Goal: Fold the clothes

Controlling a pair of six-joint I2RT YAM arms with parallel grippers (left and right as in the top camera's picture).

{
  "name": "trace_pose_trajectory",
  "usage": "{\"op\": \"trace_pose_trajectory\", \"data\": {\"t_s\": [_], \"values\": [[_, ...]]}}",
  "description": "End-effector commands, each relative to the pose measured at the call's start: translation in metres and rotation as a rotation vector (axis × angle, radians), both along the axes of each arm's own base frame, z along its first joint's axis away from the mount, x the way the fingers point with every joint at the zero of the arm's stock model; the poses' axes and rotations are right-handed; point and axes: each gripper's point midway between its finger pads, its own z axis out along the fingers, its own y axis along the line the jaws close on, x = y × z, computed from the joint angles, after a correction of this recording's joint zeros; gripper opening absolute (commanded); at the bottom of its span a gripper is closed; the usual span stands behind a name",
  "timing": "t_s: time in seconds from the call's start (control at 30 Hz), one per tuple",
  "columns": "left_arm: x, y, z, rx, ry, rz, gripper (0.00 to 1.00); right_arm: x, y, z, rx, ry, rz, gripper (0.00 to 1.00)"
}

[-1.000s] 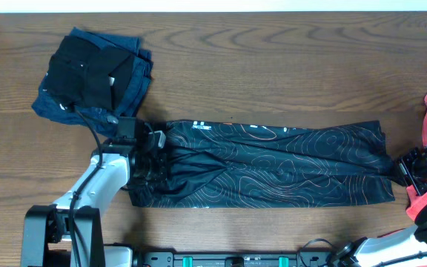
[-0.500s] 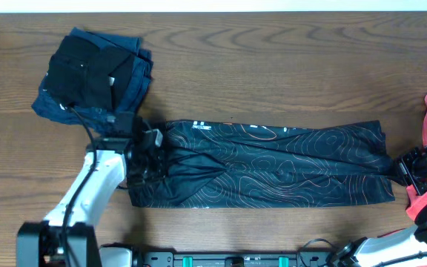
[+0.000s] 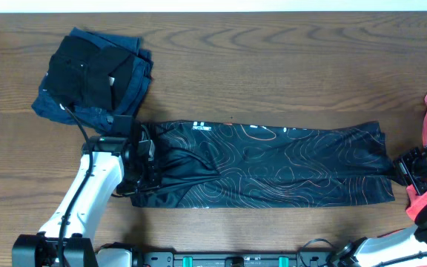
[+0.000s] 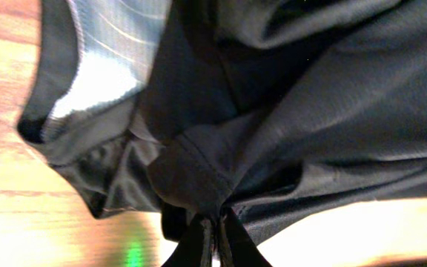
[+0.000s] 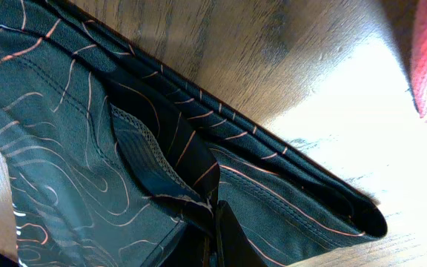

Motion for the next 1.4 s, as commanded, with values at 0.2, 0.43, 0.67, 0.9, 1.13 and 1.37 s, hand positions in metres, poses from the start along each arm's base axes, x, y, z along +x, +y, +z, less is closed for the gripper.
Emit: {"op": "trace_pose_trajectory", "data": {"t_s": [0.2,0.43,0.67,0.9,1.13,1.37], "values": [[0.010,0.011,-0.005,0.069,-0.049,0.007,0.06,-0.003,-0.006,0.000,-0.019,0.020,0.007,0.01],[0.005,0.010,-0.005,0.063,-0.029,0.014,0.32,-0.011,-0.003,0.000,-0.012,0.058,0.011,0.12],[0.009,0.010,-0.004,0.059,-0.041,0.015,0.46,-0.005,-0.010,0.003,-0.032,0.044,-0.009,0.38],[0.039,-0.012,0.014,-0.067,-0.143,0.015,0.47,0.047,-0.042,0.064,-0.158,-0.216,0.023,0.36],[0.059,-0.022,0.020,-0.124,-0.227,0.006,0.52,0.061,-0.050,0.108,-0.243,-0.297,-0.014,0.31],[0.057,-0.026,-0.007,-0.124,-0.208,-0.006,0.55,0.078,-0.001,0.106,-0.208,-0.318,0.216,0.36]]}}
